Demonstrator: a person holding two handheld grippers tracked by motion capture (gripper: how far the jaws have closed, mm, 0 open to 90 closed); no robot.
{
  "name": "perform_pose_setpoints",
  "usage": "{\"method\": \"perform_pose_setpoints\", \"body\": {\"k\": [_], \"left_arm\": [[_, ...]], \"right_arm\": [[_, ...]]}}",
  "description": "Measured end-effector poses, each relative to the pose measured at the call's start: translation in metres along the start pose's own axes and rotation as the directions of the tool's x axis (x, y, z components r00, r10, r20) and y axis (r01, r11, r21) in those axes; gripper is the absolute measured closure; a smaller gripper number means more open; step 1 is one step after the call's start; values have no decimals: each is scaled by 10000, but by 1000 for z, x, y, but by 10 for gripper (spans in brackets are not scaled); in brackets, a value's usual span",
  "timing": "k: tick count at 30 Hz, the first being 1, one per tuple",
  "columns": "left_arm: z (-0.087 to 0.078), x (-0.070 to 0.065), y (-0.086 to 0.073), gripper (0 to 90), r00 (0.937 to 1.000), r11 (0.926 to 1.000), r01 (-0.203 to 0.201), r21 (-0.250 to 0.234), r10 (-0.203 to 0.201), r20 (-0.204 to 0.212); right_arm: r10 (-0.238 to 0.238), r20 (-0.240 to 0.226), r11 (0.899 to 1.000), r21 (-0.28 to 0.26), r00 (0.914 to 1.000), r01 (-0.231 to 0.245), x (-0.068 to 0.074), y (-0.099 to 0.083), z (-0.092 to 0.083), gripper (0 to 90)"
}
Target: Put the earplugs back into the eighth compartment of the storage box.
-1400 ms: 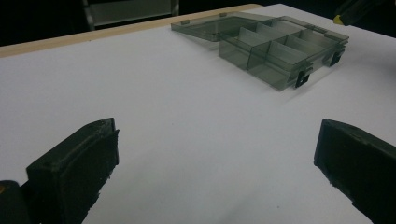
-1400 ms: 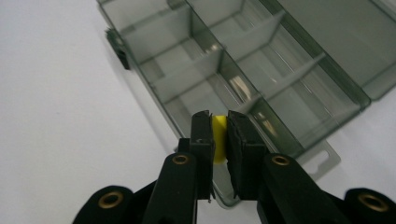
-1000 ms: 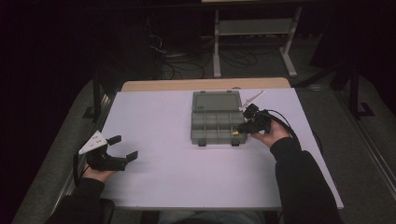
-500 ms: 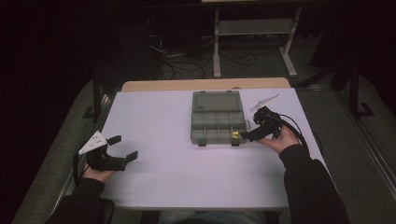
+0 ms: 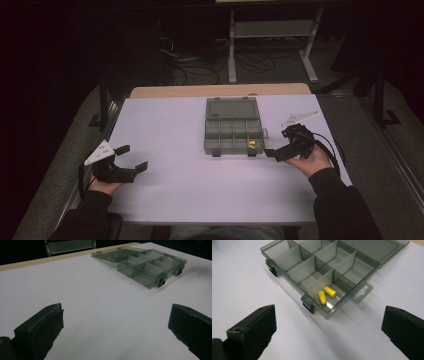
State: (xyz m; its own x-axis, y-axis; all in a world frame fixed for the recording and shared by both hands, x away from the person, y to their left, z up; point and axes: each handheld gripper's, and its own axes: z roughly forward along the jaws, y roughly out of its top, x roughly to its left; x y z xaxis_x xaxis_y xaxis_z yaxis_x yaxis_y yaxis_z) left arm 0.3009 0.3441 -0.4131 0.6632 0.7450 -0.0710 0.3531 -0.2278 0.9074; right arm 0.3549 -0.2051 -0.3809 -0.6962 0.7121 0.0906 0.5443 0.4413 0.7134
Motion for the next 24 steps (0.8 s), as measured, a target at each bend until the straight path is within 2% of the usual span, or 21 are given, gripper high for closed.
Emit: {"method": "perform_pose_setpoints", "body": {"k": [2,9,12,17,24], "left_arm": [[0,0,0,0,10000,10000,0,2,0,-5],[0,0,0,0,10000,10000,3,-12,-3,-4],[0,0,0,0,10000,10000,10,-15,-10,-5],[0,0,0,0,10000,10000,21,-25,-21,-9],[1,0,0,0,10000,10000,46,-48,-46,47]], "right_arm": [[48,24,9991,-411,10000,-47,3,-7,-6,0],[155,-29,9944,-1045,9999,-158,5,-23,-16,0],[245,-53,9895,-1427,9997,-250,4,-32,-20,0],[390,48,9853,-1664,9992,-377,1,-48,-21,0],[335,267,9770,-2116,9991,-272,0,-61,-25,0]]}}
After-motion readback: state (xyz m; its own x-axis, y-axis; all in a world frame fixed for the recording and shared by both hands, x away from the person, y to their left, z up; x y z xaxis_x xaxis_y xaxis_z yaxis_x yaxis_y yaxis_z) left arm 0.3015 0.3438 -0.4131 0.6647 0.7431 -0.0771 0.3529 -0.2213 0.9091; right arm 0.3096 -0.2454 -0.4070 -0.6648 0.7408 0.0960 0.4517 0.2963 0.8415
